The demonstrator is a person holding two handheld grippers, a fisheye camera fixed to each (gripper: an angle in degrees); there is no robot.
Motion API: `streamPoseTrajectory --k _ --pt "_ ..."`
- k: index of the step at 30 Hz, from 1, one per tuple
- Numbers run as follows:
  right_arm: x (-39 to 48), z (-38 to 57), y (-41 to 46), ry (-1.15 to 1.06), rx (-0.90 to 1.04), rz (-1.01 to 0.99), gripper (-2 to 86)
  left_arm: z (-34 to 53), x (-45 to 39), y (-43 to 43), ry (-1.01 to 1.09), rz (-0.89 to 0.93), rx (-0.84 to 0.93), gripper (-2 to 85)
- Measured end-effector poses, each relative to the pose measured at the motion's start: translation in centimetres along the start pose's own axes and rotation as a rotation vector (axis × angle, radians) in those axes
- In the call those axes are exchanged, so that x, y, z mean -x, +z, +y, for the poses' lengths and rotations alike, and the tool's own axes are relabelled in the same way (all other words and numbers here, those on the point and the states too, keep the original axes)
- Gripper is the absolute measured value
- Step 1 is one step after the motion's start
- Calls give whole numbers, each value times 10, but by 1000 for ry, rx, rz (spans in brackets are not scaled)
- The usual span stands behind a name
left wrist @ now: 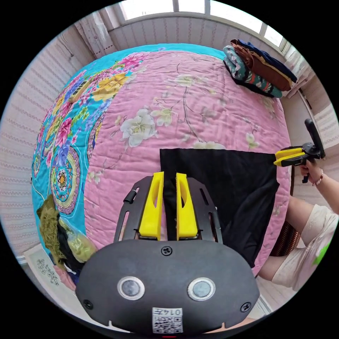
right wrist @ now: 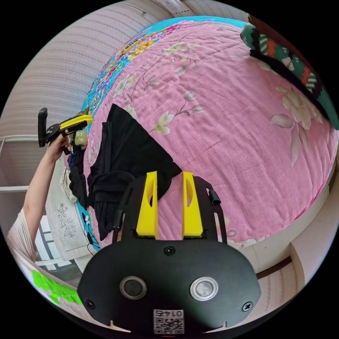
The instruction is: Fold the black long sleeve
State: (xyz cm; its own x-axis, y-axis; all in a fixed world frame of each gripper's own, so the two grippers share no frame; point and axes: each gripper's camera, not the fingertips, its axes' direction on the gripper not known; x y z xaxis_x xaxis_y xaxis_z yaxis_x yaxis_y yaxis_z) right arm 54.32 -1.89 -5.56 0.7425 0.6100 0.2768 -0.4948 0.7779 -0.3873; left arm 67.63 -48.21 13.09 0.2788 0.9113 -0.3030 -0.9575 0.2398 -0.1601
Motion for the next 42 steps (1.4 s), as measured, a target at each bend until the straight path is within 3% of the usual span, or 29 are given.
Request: streamPoseTrajectory --k 8,14,21,29,34,38,40,42 --pt "-23 9 2 12 -9 -60 99 -87 -3 51 70 -62 144 64" --pt "-19 14 10 -50 9 -77 94 -115 3 68 51 -6 142 55" --pt "-18 21 20 -53 14 -63 21 -140 8 76 72 34 169 2" --pt "-11 33 22 -59 -6 -104 34 -136 35 64 25 92 92 6" --pt "-9 40 28 -30 -2 -155 77 -131 46 50 34 40 18 49" --pt "1 44 38 -40 14 -155 79 -131 50 57 44 28 56 106" --pt "10 46 43 -41 15 -155 77 -129 52 60 34 -14 57 103" --pt "16 49 48 -46 18 -155 72 -124 56 69 29 55 81 61"
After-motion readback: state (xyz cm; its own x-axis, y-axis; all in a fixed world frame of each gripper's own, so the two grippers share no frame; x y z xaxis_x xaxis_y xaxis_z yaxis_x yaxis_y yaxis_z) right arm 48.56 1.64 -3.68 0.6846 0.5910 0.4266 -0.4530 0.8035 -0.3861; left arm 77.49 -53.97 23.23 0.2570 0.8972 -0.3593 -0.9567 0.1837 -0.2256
